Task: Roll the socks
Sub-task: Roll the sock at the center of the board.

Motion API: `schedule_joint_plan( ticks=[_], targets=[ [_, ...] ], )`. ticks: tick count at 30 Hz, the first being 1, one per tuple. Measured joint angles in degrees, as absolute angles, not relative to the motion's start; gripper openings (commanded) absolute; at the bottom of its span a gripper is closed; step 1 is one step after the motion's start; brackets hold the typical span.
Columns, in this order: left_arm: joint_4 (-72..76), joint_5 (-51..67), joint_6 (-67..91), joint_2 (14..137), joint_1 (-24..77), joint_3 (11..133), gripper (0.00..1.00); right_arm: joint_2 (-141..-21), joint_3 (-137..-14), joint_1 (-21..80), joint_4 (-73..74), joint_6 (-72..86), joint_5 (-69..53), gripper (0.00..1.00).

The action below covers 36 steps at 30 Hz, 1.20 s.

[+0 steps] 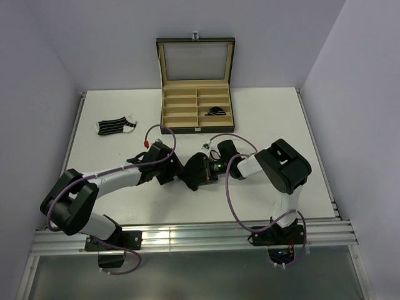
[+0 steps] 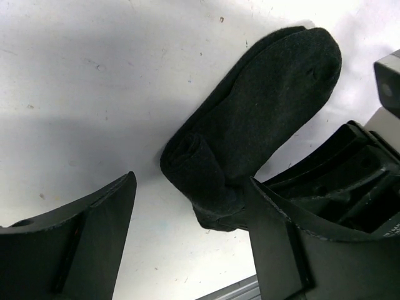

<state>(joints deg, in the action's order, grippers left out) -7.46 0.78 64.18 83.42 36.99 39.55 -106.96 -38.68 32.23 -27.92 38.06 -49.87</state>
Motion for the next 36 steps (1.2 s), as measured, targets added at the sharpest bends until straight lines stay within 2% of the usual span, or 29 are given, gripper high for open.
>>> schedule_joint_plan(
  ticks=[7, 12, 18, 21, 22, 24, 26, 27, 28, 30, 31, 34, 36],
  targets=[
    [-6.74, 0.58, 64.9, 85.54, 37.26, 39.55, 0.57, -108.16, -38.72, 31.92, -29.04, 39.38, -51.0, 0.0],
    [-6.22, 0.05, 65.71, 86.61, 37.67, 39.75, 0.52, -108.29, -39.09, 31.92, -28.6, 39.38, -51.09, 0.0],
    [-5.58, -0.1, 66.24, 89.54, 38.09, 41.71, 0.4, -108.92, -39.55, 31.92, -28.23, 39.4, -51.42, 0.0],
    [-5.37, -0.23, 66.59, 90.96, 38.3, 42.7, 0.29, -109.12, -39.86, 31.86, -28.08, 39.4, -51.7, 0.0],
    [-5.39, -0.27, 66.63, 91.33, 38.37, 43.05, 0.21, -109.12, -39.88, 31.83, -27.97, 39.38, -51.7, 0.0],
    [-5.48, -0.4, 66.7, 91.85, 38.48, 43.59, 0.12, -109.12, -40.14, 31.83, -27.31, 39.2, -51.68, 0.0],
    [-6.26, -0.62, 66.54, 92.16, 38.57, 44.36, 0.02, -109.06, -40.45, 31.83, -26.39, 38.74, -51.46, 0.1],
    [-6.9, -0.86, 66.26, 92.25, 38.68, 44.84, 0.0, -108.88, -40.6, 31.83, -25.69, 38.37, -51.27, 0.15],
    [-7.49, -1.15, 65.84, 92.38, 38.81, 45.3, 0.01, -108.55, -40.62, 31.83, -25.1, 37.95, -50.85, 0.26],
    [-8.93, -1.67, 65.19, 92.68, 38.98, 46.33, 0.0, -107.2, -40.62, 31.83, -23.22, 36.77, -49.47, 0.37],
    [-9.63, -1.87, 64.88, 92.9, 39.07, 46.78, 0.0, -106.15, -40.62, 31.86, -22.06, 36.01, -48.69, 0.45],
    [-11.94, -2.31, 63.4, 93.97, 39.13, 48.84, 0.0, -101.47, -40.47, 32.67, -17.26, 33.04, -44.01, 0.55],
    [-13.37, -2.46, 62.15, 94.83, 39.13, 50.37, 0.0, -97.06, -40.42, 33.74, -13.72, 30.48, -38.7, 0.57]
  ],
)
